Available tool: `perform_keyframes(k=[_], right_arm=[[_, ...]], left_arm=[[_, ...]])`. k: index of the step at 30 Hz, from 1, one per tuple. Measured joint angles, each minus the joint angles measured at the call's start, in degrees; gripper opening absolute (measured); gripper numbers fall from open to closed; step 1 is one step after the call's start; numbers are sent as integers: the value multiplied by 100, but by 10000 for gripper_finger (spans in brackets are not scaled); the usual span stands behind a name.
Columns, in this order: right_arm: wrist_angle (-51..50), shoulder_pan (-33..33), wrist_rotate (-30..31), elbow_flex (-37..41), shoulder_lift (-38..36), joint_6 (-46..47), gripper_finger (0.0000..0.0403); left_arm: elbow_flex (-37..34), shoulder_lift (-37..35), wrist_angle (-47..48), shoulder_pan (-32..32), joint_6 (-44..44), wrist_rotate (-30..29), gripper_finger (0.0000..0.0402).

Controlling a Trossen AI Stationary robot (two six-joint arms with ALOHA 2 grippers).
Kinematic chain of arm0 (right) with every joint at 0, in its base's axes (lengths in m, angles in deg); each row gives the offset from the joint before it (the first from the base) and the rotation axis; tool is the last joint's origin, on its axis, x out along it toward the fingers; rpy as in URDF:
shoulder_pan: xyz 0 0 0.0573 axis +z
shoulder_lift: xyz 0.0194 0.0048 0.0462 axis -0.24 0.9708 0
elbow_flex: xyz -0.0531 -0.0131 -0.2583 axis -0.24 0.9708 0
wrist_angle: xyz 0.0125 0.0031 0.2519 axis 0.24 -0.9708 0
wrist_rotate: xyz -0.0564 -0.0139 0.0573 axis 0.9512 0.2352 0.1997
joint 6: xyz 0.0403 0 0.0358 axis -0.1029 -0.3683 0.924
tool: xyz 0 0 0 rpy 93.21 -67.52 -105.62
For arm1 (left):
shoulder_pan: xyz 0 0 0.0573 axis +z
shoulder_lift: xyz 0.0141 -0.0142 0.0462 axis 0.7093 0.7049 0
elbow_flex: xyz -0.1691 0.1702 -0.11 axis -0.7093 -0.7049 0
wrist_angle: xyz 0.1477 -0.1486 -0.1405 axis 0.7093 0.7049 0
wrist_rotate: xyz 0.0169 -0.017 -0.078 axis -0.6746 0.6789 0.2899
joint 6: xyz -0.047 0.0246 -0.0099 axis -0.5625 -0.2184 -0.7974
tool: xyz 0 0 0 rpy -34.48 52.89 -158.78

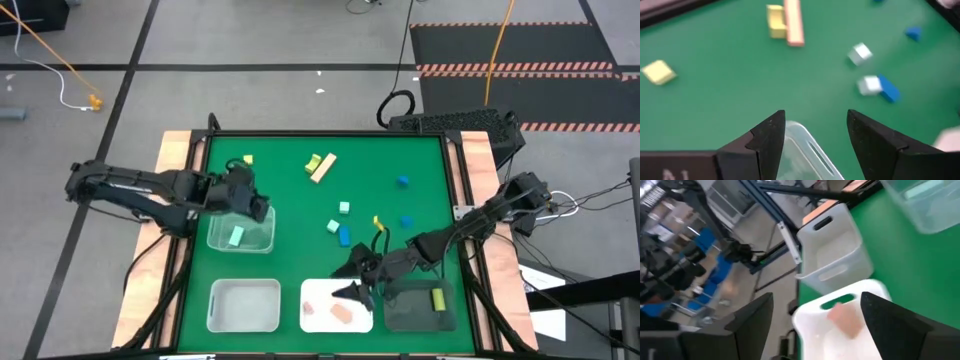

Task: Sort & place blocks by color
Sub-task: Put the left green block into the black bin

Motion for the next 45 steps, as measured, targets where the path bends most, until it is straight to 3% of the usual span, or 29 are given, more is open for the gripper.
perform_keyframes(k=[10, 19, 25, 31, 45], right_arm=[[-1662, -663, 0, 0, -901, -972, 288], [-3269, -1421, 4, 2, -1708, -1734, 288], [-4336, -2038, 4, 2, -2188, -2306, 288], [-5016, -2576, 10, 2, -2500, -2768, 288], [-5100, -3544, 9, 4, -2520, -3686, 288]], left_arm=[[-417, 0, 25, 1979, 69, 66, 214], [-1334, 24, -1145, 3562, 34, 1030, 214], [-1489, 563, -1801, 4112, 30, 1208, 214], [-1495, 1392, -2024, 4459, 34, 1790, 214], [-1486, 2019, -2538, 5085, 110, 1526, 214]])
